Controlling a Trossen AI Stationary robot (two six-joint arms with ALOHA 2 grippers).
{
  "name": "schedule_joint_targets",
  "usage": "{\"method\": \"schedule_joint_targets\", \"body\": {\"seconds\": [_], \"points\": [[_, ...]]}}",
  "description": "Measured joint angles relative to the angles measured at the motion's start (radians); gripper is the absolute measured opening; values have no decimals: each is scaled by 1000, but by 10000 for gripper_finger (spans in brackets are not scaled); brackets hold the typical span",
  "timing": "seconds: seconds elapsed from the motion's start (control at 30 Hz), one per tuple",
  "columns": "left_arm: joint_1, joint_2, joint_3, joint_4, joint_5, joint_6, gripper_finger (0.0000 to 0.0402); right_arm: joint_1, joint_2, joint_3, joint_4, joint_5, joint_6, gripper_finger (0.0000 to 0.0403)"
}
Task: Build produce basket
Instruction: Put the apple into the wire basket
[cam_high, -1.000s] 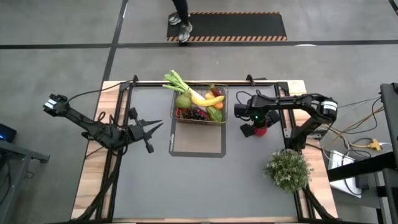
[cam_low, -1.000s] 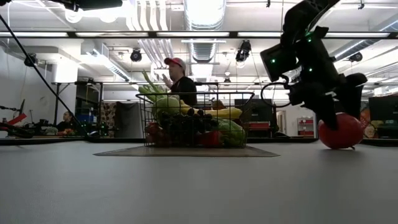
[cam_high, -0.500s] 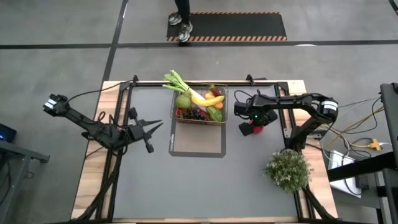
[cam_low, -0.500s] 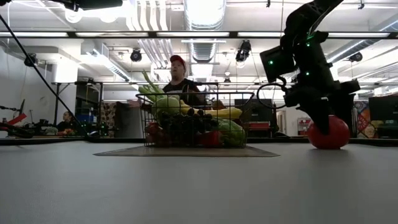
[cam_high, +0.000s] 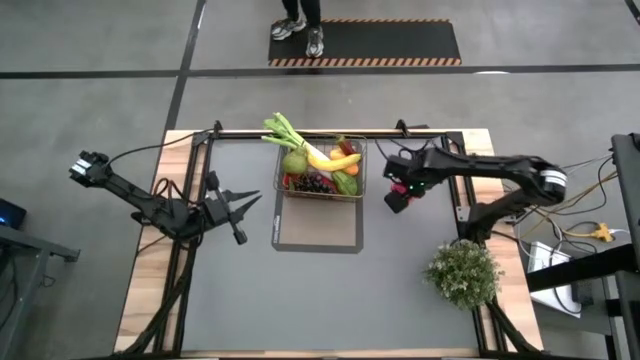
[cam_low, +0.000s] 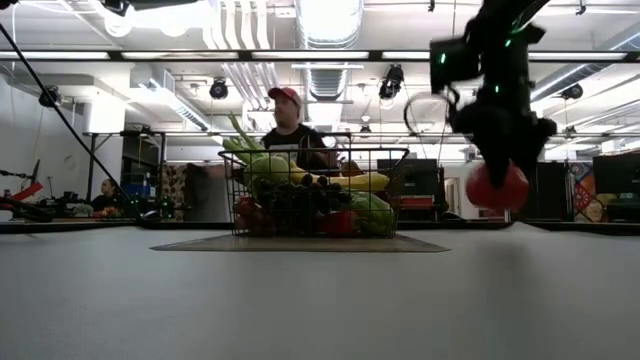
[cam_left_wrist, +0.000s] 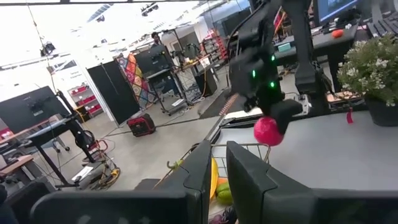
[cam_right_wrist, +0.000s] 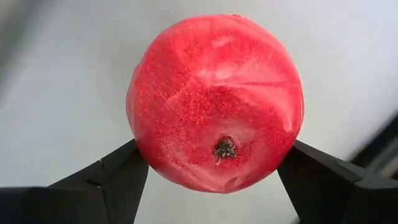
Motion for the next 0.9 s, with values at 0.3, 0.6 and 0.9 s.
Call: {"method": "schedule_joint_targets", "body": {"seconds": [0.3,0.6,0.9], "points": [[0,17,0,44,3,-1,31,114,-291,-185,584,-185,-225,306],[0,154,0,303,36,-25,31,233,-311,-535,1716,-409,-293,306],[0,437,39,755,213,45,31,238,-123,-628,2363,-556,-294,306]]}}
